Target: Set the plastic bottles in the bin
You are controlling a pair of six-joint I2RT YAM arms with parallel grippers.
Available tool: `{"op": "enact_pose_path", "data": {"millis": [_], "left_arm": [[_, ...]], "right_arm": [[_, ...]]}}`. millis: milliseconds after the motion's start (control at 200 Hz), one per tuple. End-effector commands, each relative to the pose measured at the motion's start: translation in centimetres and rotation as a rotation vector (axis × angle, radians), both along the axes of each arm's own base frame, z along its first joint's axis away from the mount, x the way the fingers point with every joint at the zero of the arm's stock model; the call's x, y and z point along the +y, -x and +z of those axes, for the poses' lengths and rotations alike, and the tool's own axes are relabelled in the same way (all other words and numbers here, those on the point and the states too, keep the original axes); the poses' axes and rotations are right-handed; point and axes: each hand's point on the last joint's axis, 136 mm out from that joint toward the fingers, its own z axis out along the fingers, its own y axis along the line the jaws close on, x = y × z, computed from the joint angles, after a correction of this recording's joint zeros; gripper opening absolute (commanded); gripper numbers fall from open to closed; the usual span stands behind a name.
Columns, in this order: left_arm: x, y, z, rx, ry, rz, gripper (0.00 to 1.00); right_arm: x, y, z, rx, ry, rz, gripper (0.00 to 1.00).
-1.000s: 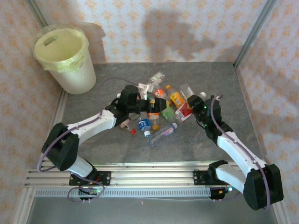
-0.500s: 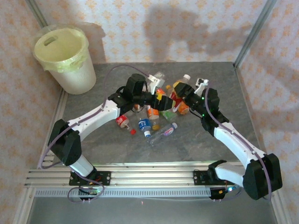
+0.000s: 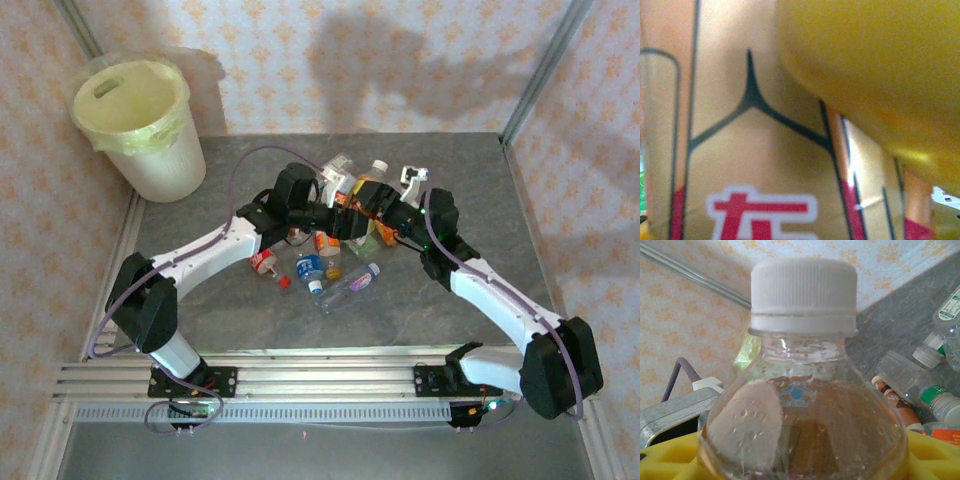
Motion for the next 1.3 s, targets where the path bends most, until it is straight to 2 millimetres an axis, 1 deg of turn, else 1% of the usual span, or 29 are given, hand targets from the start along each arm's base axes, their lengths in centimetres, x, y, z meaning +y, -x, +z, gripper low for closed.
{"op": "enact_pose_path", "data": {"millis": [0,50,105,125,130,200,260,305,370,420,520,590,645,711,791,886,986,1051,1126,1136,1191,1281,1286,1296], "left_arm": [[0.7,-0.9,1.3,-0.113,-0.002,0.063,0.59],[1.2,-1.6,1.0,-0.12,-0.034,0.116,0.6],[2.0,-2.5,0.5,-0.132,-0.078,0.177,0.6],[2.3,-2.7,0.2,-0.135,-0.096,0.197,0.59],[2.5,-2.8,0.2,-0.137,-0.101,0.206,0.59],[4.1,-4.1,-0.7,-0.146,-0.177,0.313,0.56],[5.8,-5.2,-1.4,-0.143,-0.237,0.399,0.53],[7.1,-5.9,-1.6,-0.136,-0.255,0.456,0.52],[9.2,-7.0,-1.4,-0.134,-0.277,0.55,0.52],[11.4,-7.9,-1.1,-0.142,-0.312,0.64,0.53],[16.7,-9.5,-0.4,-0.178,-0.451,0.852,0.52],[20.5,-10.2,0.2,-0.194,-0.535,0.989,0.51],[23.0,-10.8,0.8,-0.204,-0.57,1.065,0.51],[25.9,-11.6,2.1,-0.23,-0.594,1.138,0.51],[30.1,-12.1,4.8,-0.275,-0.627,1.275,0.51],[34.5,-12.4,8.6,-0.346,-0.639,1.422,0.51],[39.0,-11.9,12.6,-0.417,-0.642,1.592,0.51],[41.7,-11.7,14.6,-0.439,-0.603,1.678,0.51],[44.1,-11.7,16.3,-0.471,-0.566,1.762,0.52],[44.7,-11.7,16.3,-0.47,-0.57,1.776,0.52],[46.2,-12.1,17.2,-0.477,-0.559,1.822,0.52],[48.2,-13.5,17.8,-0.48,-0.568,1.845,0.52],[48.3,-13.5,18.1,-0.485,-0.566,1.849,0.52],[48.5,-13.8,17.8,-0.482,-0.574,1.843,0.52]], "right_arm": [[0.2,0.0,4.7,-0.046,-0.107,0.013,0.76],[0.1,0.0,5.0,-0.047,-0.113,0.003,0.84],[-0.5,-0.3,5.4,-0.04,-0.13,-0.038,0.93],[-0.8,-0.4,5.5,-0.039,-0.137,-0.055,0.99],[-0.9,-0.5,5.6,-0.039,-0.139,-0.06,1.0],[-1.8,-0.6,6.3,-0.048,-0.151,-0.117,0.99],[-2.6,-0.7,6.6,-0.044,-0.147,-0.161,0.99],[-3.3,-0.8,6.5,-0.031,-0.14,-0.202,0.99],[-4.5,-0.9,5.7,-0.002,-0.117,-0.268,0.99],[-5.4,-1.0,5.0,0.016,-0.089,-0.322,0.99],[-7.1,-1.0,2.8,0.067,-0.034,-0.412,0.99],[-7.7,-0.9,1.2,0.113,0.0,-0.443,0.99],[-8.0,-0.8,0.0,0.148,0.023,-0.457,0.99],[-8.3,-0.6,-1.2,0.184,0.046,-0.475,0.99],[-8.7,-0.4,-1.8,0.197,0.077,-0.484,0.99],[-9.2,0.0,-1.8,0.178,0.133,-0.494,0.99],[-9.8,0.3,-1.3,0.128,0.188,-0.505,0.99],[-10.1,0.4,-0.7,0.095,0.215,-0.511,0.99],[-10.3,0.6,-0.1,0.067,0.237,-0.509,0.99],[-10.3,0.6,0.0,0.064,0.238,-0.508,0.99],[-10.4,0.7,0.4,0.057,0.248,-0.509,0.99],[-10.5,1.0,0.6,0.062,0.254,-0.508,0.99],[-10.5,1.0,0.7,0.062,0.253,-0.507,0.99],[-10.5,1.0,0.6,0.064,0.253,-0.506,0.99]]}}
